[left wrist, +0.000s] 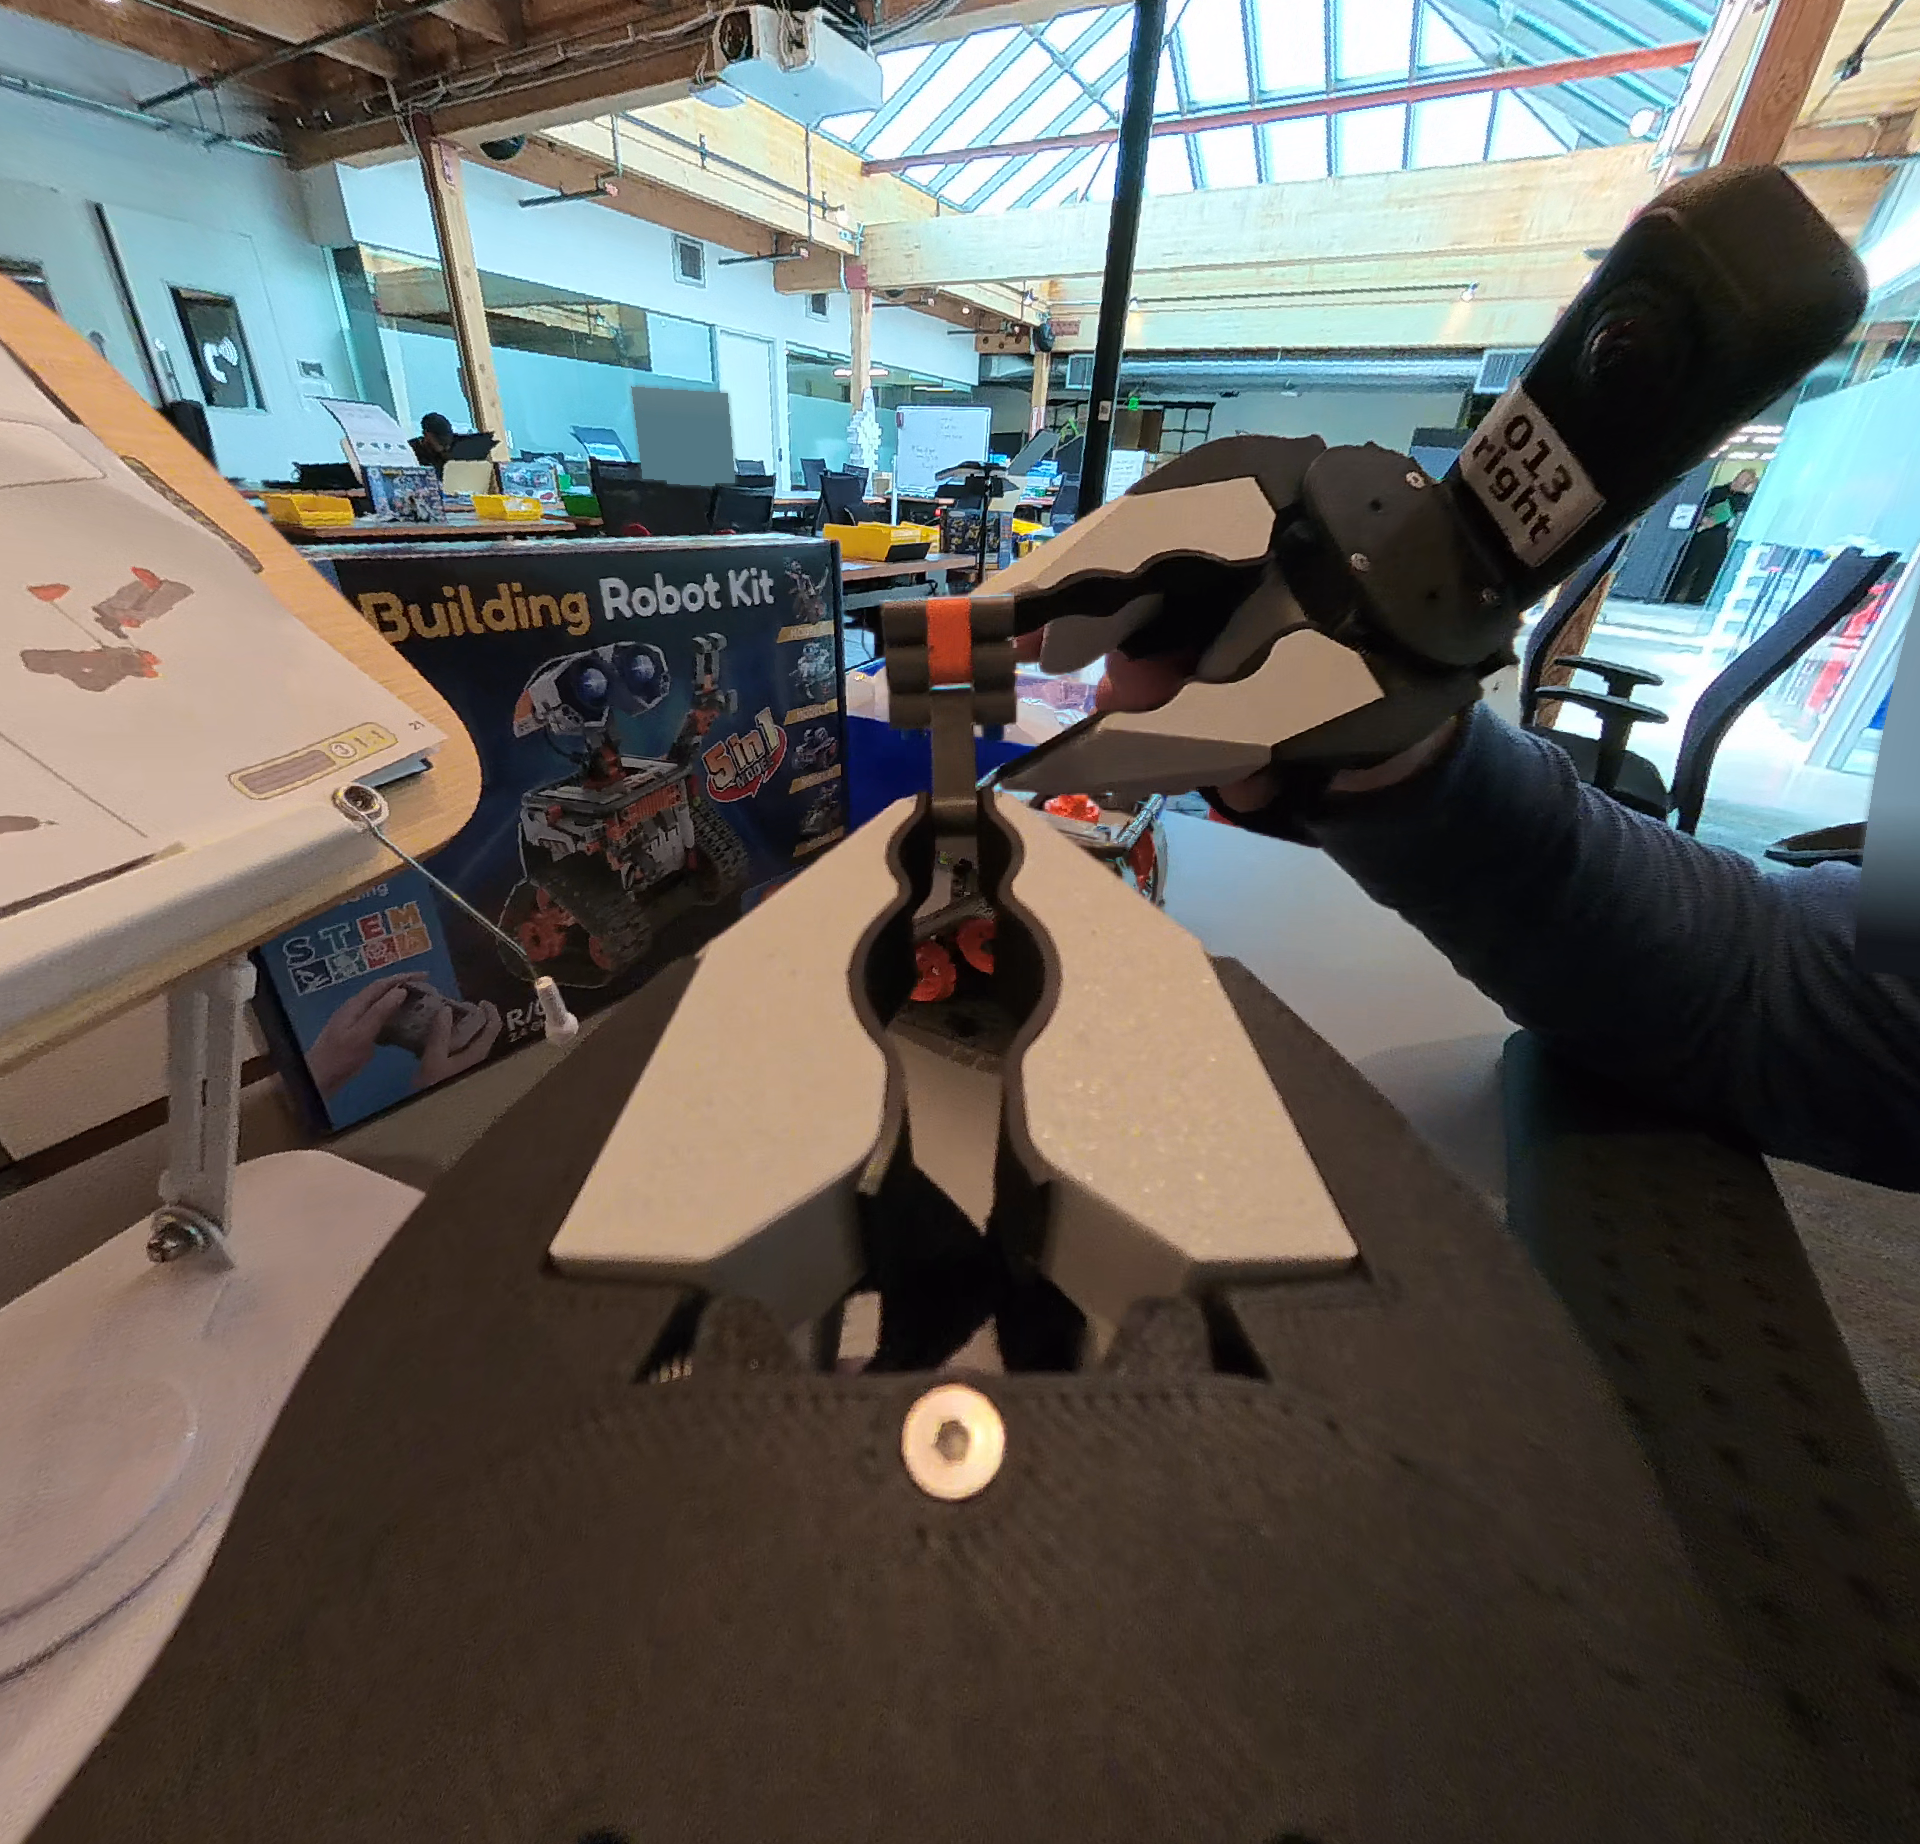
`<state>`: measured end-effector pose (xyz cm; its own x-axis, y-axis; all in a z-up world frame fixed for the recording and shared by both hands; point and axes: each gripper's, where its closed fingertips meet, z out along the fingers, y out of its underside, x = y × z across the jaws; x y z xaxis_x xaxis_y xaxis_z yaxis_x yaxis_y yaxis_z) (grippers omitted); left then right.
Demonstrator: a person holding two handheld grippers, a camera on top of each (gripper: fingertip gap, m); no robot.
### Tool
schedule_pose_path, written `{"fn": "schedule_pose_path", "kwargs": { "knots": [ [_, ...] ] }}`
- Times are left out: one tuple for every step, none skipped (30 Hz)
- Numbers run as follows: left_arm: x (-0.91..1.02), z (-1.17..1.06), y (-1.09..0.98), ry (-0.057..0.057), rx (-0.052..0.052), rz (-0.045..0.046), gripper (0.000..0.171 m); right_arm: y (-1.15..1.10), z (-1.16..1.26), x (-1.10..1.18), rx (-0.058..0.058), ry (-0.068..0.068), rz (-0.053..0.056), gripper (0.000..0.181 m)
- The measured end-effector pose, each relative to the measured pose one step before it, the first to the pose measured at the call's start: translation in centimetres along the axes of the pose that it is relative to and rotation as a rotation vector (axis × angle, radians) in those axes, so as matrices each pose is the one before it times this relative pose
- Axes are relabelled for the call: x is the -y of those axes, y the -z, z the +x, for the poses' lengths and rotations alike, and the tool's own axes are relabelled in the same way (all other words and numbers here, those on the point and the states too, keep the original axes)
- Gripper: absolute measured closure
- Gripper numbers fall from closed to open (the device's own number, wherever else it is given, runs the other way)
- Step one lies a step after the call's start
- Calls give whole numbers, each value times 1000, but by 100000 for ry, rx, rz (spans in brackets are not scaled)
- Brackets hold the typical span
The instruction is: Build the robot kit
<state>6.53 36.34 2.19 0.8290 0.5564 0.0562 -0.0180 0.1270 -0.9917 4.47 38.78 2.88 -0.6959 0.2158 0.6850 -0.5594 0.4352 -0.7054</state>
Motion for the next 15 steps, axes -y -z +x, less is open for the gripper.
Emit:
{"fn": "schedule_pose_path", "kwargs": {
  "knots": [
    [38,-26,12,992,-509,587,166,18,8,82,437,-1566,835,149],
    [111,-5,35,869,-391,1070,166,27,49,26,105,-858,415,149],
    [56,-36,30,921,-186,487,166,26,42,31,132,-762,370,149],
    [-11,-25,-4,359,-119,-38,166,28,-4,67,394,-925,559,149],
    [-13,-14,5,-109,91,51,166,26,23,61,191,-914,475,149],
    [7,13,-16,23,-48,133,166,12,52,43,-157,-604,341,149],
    [3,29,-7,352,-192,81,166,-2,6,11,68,-344,144,149],
    [-36,8,-29,398,-138,-32,166,-4,0,-20,72,-200,-3,149],
    [-32,-34,-17,184,76,-16,166,-8,25,-36,-88,-38,-92,150],
    [-19,-32,-8,309,42,122,166,-21,19,-49,-116,-20,-187,150],
    [-11,-8,-14,539,-172,162,166,-6,7,-29,87,-185,-30,150],
    [-5,2,-8,528,-189,135,166,-3,-38,29,349,-585,361,150],
    [-3,0,-7,305,-125,160,166,-5,-62,59,394,-815,479,150],
    [-18,4,-23,213,-78,21,166,-22,-42,62,313,-690,365,150],
    [-33,23,-19,142,-153,-72,166,-10,-55,69,301,-623,416,150]
  ]
}}
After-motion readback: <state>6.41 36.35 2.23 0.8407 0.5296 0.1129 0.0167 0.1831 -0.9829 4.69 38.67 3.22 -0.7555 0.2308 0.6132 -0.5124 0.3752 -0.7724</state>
